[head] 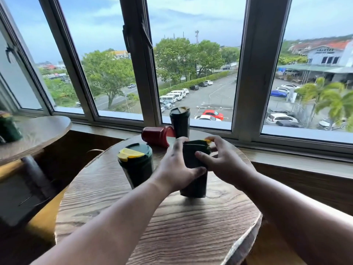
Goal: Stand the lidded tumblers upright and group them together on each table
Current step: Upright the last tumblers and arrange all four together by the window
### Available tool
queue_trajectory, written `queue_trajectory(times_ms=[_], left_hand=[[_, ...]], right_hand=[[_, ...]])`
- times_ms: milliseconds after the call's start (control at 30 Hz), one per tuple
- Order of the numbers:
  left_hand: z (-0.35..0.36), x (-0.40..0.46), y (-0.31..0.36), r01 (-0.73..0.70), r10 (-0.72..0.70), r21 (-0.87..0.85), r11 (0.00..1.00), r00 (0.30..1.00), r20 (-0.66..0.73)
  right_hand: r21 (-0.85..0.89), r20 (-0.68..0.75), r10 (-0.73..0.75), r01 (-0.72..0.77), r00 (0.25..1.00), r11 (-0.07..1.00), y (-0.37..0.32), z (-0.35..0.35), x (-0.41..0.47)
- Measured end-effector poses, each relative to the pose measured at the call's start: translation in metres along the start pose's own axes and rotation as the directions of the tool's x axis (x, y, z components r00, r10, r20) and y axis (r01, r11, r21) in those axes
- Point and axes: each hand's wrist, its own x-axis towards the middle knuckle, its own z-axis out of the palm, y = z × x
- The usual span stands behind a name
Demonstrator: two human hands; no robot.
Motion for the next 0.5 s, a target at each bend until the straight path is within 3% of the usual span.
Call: queue_trajectory(times_ms=[167, 500], left_hand=[[-0.004, -0.01, -0.002, -0.053, 0.055, 0.022, 0.998, 0.994, -0.093], [-0.004, -0.018, -0.01, -0.105, 0.122, 0.123, 0.987, 0.982, -0.144]], right_hand=[[-0.047, -0.037, -0.181, 0.179, 0.983, 0.983, -0.001, 0.006, -0.005], [-0.023, -0.003, -0.31, 0.31, 0.951, 0.95, 0.01, 0.017, -0.005]])
